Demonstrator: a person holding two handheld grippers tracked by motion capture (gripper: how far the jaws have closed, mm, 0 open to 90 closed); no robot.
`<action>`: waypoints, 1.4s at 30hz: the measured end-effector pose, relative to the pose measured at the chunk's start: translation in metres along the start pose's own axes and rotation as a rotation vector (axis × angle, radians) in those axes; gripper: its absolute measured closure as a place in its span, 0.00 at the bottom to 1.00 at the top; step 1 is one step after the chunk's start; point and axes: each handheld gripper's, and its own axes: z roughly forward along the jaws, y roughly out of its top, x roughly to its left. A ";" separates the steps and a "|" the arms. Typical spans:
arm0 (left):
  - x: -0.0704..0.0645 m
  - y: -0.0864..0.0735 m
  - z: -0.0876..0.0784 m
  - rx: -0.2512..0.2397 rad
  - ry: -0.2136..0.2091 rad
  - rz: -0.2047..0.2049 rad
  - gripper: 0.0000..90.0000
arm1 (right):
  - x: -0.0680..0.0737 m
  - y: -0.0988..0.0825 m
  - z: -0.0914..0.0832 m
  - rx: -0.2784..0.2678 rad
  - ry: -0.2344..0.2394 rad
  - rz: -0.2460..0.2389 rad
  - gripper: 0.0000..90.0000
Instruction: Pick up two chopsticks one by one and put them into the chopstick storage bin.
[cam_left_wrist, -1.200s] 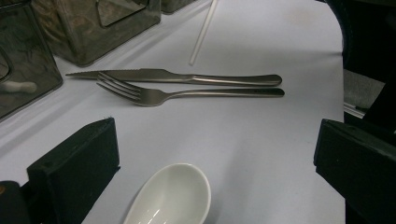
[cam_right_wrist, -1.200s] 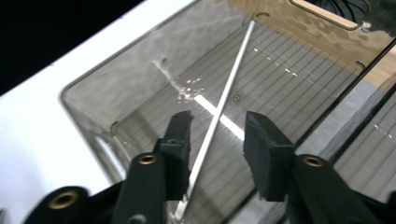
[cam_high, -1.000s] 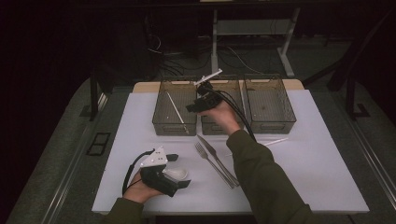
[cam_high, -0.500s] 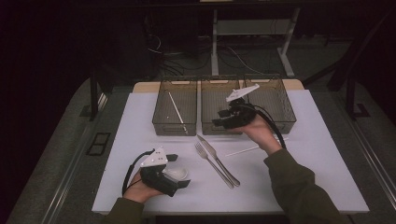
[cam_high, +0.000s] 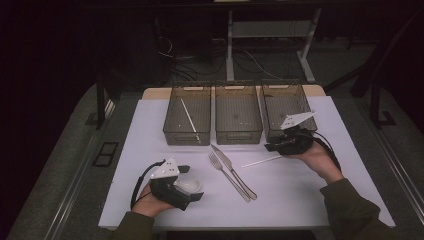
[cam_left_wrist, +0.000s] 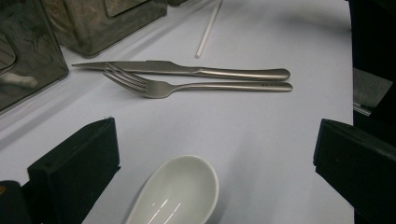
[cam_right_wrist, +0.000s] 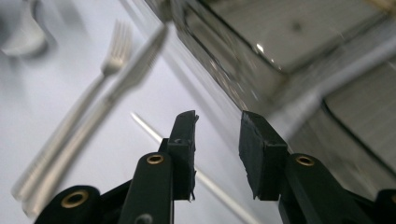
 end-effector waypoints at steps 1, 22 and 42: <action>0.000 0.000 0.000 -0.001 0.000 -0.003 0.00 | -0.004 -0.005 -0.001 0.006 -0.003 0.003 0.73; 0.000 -0.001 0.002 0.012 -0.005 0.000 0.00 | -0.050 -0.058 0.004 0.121 -0.011 -0.001 0.67; -0.001 -0.001 0.002 0.014 -0.009 0.000 0.00 | -0.040 -0.061 0.002 0.198 0.015 -0.077 0.79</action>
